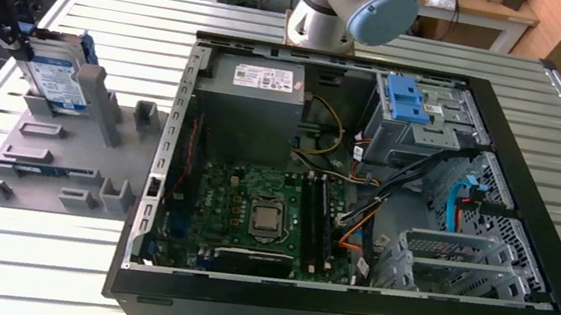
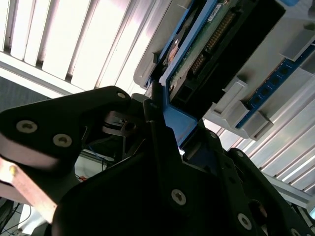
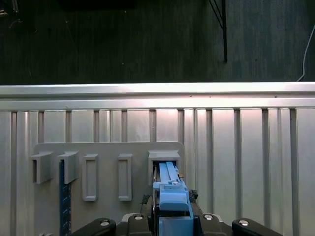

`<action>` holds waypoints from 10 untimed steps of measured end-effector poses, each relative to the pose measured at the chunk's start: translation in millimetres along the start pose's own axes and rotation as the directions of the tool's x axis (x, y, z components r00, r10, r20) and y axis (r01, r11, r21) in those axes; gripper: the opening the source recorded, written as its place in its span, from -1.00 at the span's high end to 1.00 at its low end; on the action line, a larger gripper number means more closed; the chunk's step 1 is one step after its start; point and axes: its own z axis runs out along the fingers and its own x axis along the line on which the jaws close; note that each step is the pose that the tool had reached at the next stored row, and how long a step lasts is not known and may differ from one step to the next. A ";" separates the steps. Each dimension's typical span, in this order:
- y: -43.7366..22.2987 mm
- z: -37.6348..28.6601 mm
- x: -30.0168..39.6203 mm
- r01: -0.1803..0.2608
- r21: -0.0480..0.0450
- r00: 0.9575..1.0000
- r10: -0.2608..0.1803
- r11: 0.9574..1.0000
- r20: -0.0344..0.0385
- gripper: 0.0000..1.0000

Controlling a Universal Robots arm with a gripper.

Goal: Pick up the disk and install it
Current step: 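Pick up the disk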

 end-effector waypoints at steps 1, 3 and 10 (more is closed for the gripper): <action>0.0 0.0 0.1 0.006 0.000 1.000 -0.006 1.000 0.000 0.27; -0.1 0.0 0.2 0.009 0.000 1.000 -0.009 1.000 0.000 0.27; -0.1 0.0 0.2 0.010 0.000 1.000 -0.010 1.000 0.000 0.27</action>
